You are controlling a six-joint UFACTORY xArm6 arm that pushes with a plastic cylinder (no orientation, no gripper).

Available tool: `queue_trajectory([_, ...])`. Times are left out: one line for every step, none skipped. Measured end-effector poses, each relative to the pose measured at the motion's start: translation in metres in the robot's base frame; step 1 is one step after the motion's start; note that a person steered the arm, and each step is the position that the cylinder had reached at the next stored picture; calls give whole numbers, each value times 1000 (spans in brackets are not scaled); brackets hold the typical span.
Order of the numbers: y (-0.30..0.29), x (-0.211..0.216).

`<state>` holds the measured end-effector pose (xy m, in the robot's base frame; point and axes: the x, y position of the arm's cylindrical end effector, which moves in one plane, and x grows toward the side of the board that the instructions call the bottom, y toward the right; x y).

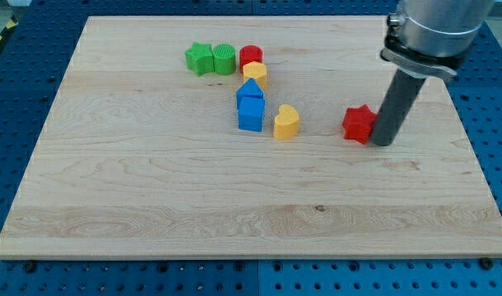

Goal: Slide the red star a bit down

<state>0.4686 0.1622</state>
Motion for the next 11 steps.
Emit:
queue_trajectory([-7, -2])
queue_trajectory([17, -21])
queue_trajectory([18, -69])
queue_trajectory([-1, -80])
queue_trajectory([-23, -79])
queue_trajectory([-31, -72])
queue_trajectory([-7, -59])
queue_trajectory([-7, -47])
queue_trajectory([-10, -22])
queue_trajectory([2, -21])
queue_trajectory([53, -14])
